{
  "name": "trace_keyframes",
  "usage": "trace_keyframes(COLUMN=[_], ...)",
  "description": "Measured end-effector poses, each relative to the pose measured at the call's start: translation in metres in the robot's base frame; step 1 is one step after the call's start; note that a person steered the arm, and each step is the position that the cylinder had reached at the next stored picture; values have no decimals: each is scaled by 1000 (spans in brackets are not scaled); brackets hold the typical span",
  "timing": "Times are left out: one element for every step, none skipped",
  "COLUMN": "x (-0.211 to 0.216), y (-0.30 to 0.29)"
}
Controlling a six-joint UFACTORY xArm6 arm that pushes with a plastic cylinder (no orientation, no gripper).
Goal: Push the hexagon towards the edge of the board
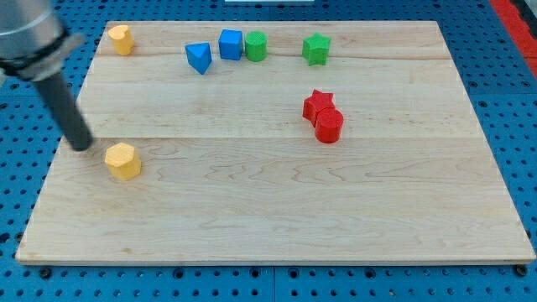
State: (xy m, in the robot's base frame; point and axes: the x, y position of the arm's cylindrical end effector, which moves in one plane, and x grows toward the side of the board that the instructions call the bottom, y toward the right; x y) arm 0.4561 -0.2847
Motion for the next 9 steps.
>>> trace_keyframes(x=[27,46,-15,-42,-9,49,77,36,-47], y=[-9,40,48,40,25,14,86,121,81])
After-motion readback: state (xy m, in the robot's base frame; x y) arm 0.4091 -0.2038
